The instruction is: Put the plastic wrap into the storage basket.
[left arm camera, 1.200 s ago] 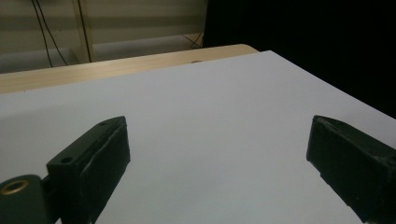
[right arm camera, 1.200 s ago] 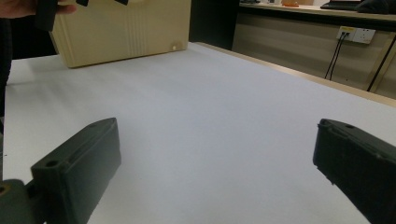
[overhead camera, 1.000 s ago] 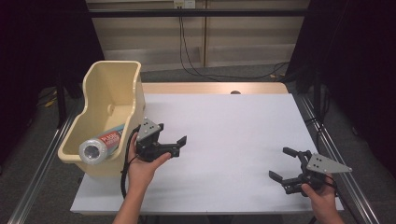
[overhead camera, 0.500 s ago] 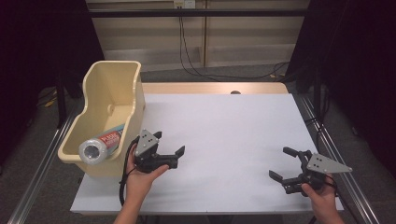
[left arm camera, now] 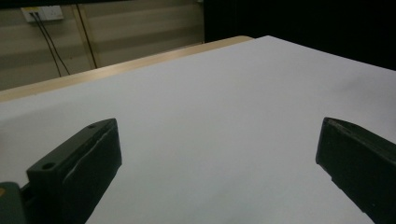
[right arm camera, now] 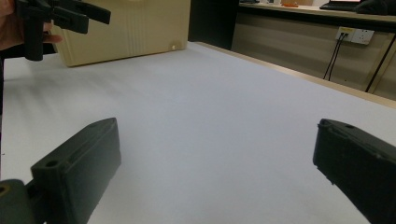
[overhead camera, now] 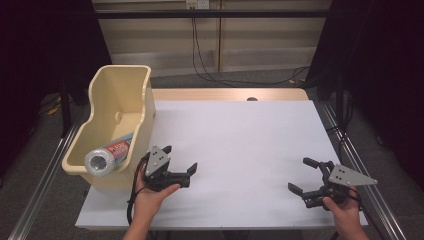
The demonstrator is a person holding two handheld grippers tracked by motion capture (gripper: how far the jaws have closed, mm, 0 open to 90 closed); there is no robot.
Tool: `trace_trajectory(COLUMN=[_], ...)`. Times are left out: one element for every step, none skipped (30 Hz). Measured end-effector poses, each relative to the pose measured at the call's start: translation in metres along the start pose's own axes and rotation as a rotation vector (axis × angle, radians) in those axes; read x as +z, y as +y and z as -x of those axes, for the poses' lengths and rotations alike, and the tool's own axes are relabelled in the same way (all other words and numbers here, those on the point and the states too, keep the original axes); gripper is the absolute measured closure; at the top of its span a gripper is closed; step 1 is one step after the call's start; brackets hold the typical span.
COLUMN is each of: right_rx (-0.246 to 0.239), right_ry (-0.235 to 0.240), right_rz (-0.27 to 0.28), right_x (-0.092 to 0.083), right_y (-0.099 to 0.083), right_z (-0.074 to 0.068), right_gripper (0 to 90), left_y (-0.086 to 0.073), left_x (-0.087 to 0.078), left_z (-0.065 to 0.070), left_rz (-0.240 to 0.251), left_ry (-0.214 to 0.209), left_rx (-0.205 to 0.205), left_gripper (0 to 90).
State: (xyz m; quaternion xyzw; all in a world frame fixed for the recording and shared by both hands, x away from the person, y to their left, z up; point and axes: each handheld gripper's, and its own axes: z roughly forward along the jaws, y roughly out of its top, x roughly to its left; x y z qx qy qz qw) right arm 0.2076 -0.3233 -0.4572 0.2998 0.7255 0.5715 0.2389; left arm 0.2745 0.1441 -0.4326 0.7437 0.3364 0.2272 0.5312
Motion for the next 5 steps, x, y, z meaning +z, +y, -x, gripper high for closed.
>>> trace_trajectory(right_rx=[0.0, 0.0, 0.0, 0.001, 0.001], right_ry=[0.0, -0.003, -0.003, -0.003, -0.003], right_rz=[0.0, -0.002, -0.002, -0.002, -0.002], right_x=[0.0, -0.0003, -0.0003, -0.0005, -0.0005], right_y=[0.0, 0.0, 0.0, -0.0001, -0.0001], right_z=[0.0, 0.0001, 0.0001, 0.0002, 0.0002], right_gripper=[0.6, 0.6, 0.6, 0.5, 0.5], left_y=[-0.0002, -0.0002, -0.0002, -0.0002, -0.0003], left_x=[-0.0004, -0.0006, -0.0006, -0.0006, -0.0004], left_z=[0.0006, 0.0011, 0.0019, 0.0021, 0.0023], left_rz=[0.0, 0.001, 0.006, 0.006, 0.007], left_ry=[0.0, -0.007, -0.003, -0.008, -0.017], left_rx=[0.003, 0.003, 0.008, 0.008, -0.001], left_gripper=[0.1, 0.1, 0.1, 0.0, 0.0])
